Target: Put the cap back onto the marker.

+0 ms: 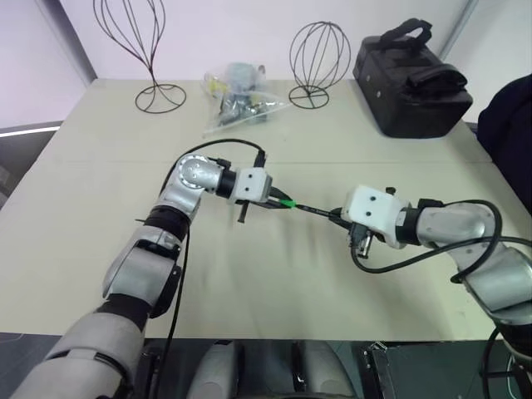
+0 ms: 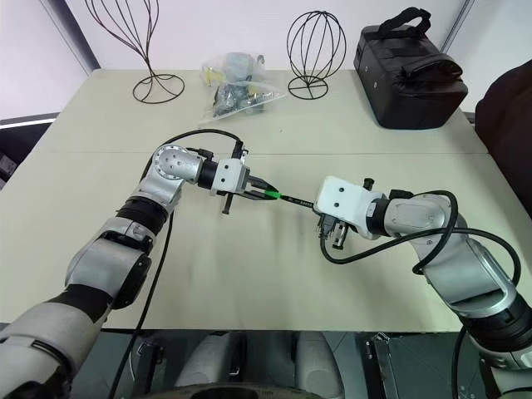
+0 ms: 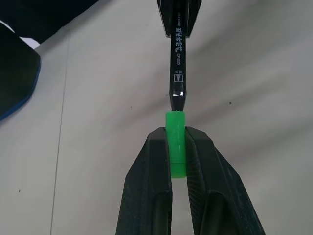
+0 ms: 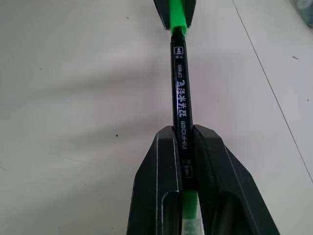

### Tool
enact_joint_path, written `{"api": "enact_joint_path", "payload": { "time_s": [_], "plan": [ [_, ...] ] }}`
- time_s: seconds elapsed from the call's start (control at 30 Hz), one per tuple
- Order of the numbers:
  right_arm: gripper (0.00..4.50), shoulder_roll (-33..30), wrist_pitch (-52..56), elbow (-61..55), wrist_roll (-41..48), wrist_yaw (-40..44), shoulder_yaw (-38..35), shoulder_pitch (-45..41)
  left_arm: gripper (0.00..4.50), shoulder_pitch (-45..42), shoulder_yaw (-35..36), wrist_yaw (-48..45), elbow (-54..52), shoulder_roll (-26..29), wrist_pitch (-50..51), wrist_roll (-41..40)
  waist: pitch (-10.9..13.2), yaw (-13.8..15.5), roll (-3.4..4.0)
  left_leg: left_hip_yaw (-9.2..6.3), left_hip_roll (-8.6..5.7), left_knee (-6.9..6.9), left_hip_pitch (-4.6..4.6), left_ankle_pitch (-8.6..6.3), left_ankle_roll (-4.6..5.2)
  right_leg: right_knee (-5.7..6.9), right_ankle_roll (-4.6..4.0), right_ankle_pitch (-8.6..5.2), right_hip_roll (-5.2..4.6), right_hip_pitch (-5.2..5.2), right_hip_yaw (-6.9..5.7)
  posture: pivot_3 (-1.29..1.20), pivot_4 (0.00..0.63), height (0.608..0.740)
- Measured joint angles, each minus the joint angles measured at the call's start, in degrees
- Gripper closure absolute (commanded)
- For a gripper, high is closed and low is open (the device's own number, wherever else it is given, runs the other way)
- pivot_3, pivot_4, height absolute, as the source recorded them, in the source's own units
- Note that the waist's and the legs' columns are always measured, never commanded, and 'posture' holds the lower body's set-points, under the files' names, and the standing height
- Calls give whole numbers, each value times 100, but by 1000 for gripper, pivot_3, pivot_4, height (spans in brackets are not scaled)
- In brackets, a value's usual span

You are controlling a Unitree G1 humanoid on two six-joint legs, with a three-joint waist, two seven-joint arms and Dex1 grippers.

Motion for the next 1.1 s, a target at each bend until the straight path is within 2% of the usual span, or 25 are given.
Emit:
{"api": "enact_joint_path", "payload": {
  "time_s": [0.57, 1.1],
  "plan": [
    [4428, 23, -54, 31, -176, -18, 410, -296, 4500, 42, 21, -246, -166, -15, 110, -35, 0, 3, 0, 0, 0, 0, 0, 0, 0, 0, 0, 0, 0, -1, 0, 0, 150, 740],
    [4428, 226, -10, 184, -338, 82, 509, -516, 4500, 92, 78, -88, -204, 18, 99, -8, 0, 2, 0, 0, 0, 0, 0, 0, 0, 0, 0, 0, 0, -1, 0, 0, 150, 740]
  ]
}}
